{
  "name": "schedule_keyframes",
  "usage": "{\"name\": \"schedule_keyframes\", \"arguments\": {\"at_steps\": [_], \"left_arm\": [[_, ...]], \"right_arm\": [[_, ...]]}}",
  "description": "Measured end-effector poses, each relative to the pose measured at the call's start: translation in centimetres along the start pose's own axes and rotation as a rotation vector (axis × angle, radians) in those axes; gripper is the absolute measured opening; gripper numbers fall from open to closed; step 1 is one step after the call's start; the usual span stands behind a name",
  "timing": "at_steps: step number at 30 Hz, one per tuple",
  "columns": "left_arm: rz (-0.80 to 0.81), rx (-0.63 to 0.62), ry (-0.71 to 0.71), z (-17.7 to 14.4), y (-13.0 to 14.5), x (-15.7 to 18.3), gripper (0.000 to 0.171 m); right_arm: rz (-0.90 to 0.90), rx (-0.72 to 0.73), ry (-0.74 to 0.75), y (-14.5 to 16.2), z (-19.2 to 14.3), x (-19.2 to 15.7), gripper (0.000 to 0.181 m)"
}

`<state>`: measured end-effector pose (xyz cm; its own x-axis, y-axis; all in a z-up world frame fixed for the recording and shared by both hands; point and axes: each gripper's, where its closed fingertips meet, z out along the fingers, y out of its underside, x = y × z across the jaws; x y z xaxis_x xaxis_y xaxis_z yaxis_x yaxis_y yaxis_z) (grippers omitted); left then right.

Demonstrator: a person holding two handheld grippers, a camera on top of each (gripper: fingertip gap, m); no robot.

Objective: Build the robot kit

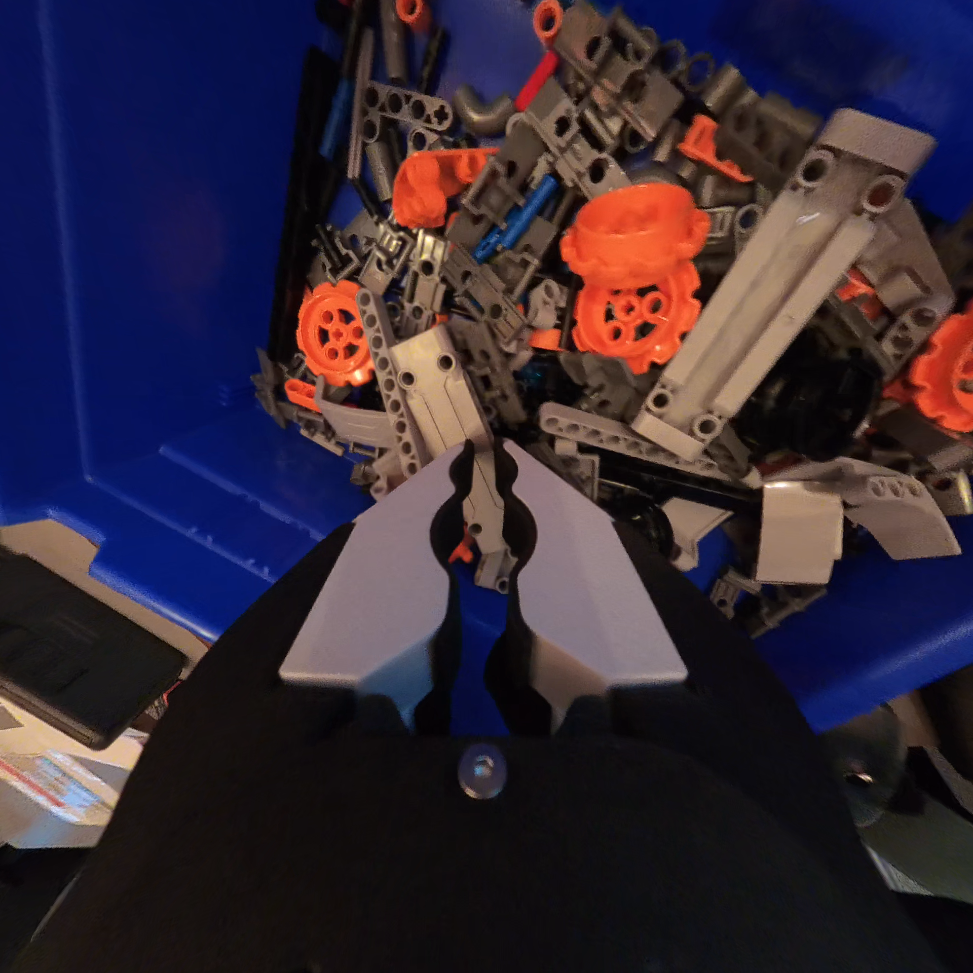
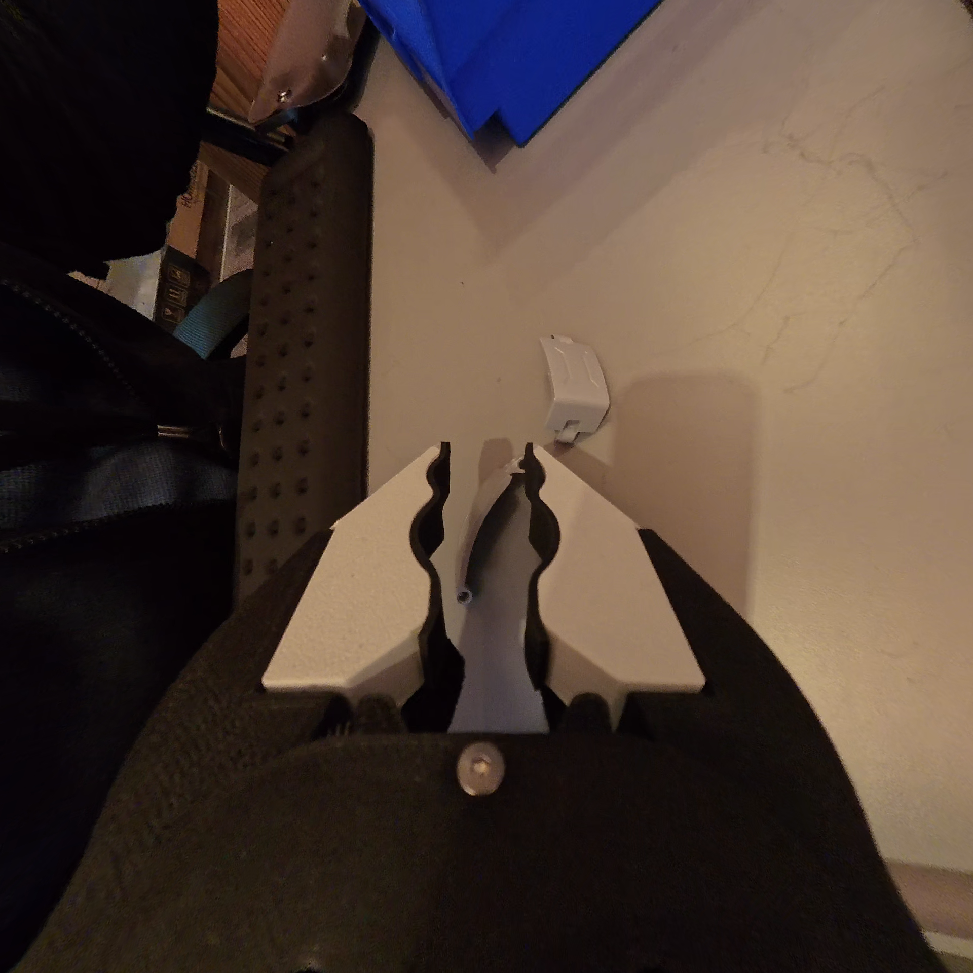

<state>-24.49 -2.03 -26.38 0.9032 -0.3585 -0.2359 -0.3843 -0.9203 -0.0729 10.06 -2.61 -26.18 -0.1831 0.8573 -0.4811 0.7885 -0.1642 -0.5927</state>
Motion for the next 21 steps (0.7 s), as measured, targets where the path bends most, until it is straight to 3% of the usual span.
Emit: {"name": "schedule_keyframes", "arguments": {"at_steps": [3, 5, 8, 10, 13, 17, 21], "left_arm": [[-0.041, 0.041, -0.086, -0.1, -1.1, -2.7, 0.003], [-0.06, 0.094, -0.097, -0.9, -1.8, -3.6, 0.012], [-0.026, 0.153, 0.029, -2.8, -1.8, -1.1, 0.02], [0.021, 0.132, 0.184, -3.4, -0.7, 2.4, 0.024], [0.075, 0.065, 0.212, -2.3, 0.7, 4.4, 0.027], [0.061, -0.006, 0.165, -0.1, 1.2, 3.9, 0.031], [0.057, -0.008, 0.142, 0.2, 1.1, 3.5, 0.022]], "right_arm": [[-0.001, 0.004, -0.002, -0.1, 0.0, 0.0, 0.026], [-0.008, 0.006, 0.002, -0.2, -0.1, -0.1, 0.026], [-0.011, 0.02, 0.0, -0.4, -0.3, -0.2, 0.026], [-0.012, 0.027, -0.009, -0.5, -0.4, -0.3, 0.025], [-0.02, 0.023, -0.018, -0.5, -0.2, -0.6, 0.026], [-0.029, 0.016, -0.015, -0.5, 0.0, -0.9, 0.026], [-0.035, 0.018, -0.011, -0.6, -0.1, -1.0, 0.026]]}}
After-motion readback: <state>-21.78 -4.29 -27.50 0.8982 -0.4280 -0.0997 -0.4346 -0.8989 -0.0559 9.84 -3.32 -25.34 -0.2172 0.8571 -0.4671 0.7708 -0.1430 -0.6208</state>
